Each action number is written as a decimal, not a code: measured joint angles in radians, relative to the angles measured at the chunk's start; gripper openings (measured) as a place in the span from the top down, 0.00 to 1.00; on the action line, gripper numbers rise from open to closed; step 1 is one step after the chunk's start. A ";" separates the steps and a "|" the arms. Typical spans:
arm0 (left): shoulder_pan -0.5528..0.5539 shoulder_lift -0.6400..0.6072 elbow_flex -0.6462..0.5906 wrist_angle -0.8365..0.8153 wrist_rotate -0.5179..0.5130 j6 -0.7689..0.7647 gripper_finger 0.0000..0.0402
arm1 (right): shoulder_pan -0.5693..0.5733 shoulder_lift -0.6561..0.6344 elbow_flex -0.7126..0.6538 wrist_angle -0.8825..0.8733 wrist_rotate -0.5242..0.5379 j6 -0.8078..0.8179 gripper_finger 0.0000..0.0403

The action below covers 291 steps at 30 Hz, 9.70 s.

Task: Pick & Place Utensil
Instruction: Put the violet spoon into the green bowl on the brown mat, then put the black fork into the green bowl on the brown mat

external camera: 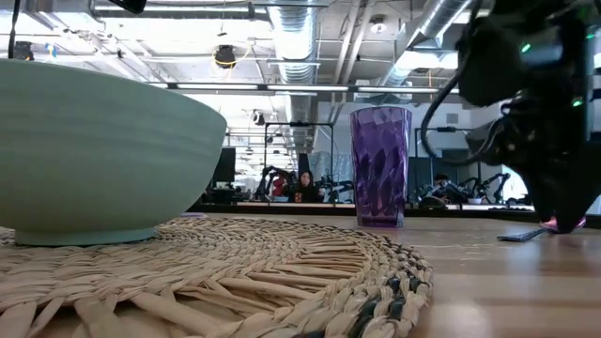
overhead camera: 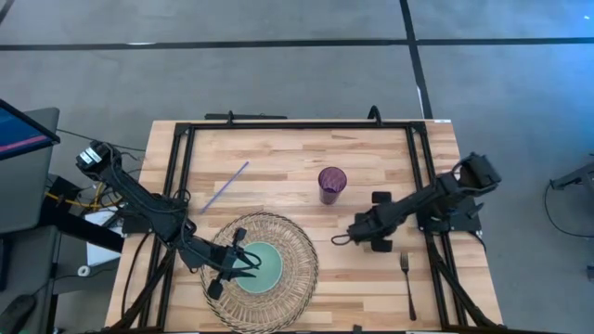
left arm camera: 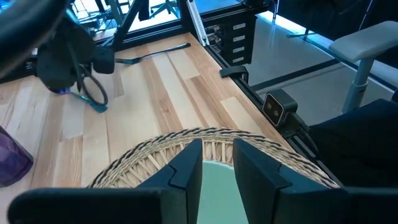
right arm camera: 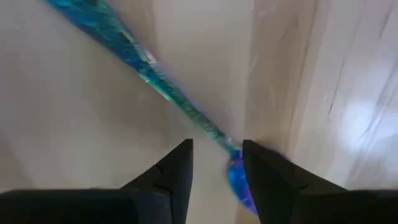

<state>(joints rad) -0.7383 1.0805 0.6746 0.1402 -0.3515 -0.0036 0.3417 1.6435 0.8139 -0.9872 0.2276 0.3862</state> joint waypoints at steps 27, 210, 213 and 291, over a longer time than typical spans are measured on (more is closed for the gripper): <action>0.000 0.000 0.000 0.000 0.000 -0.001 0.77 | -0.054 0.010 0.049 0.043 -0.328 -0.017 0.99; -0.197 0.001 -0.278 0.266 -0.306 -0.108 0.92 | 0.058 0.406 0.450 1.371 0.087 -0.148 1.00; -0.197 0.001 -0.278 0.270 -0.306 -0.107 0.92 | 0.056 0.409 0.449 1.346 0.086 -0.125 1.00; -0.227 -0.175 -0.277 0.424 -0.314 0.000 0.65 | 0.058 0.407 0.449 1.324 0.084 -0.123 1.00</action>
<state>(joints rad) -0.9649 0.9054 0.3973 0.5646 -0.6655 -0.0040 0.4001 2.0502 1.2629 0.3367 0.3116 0.2634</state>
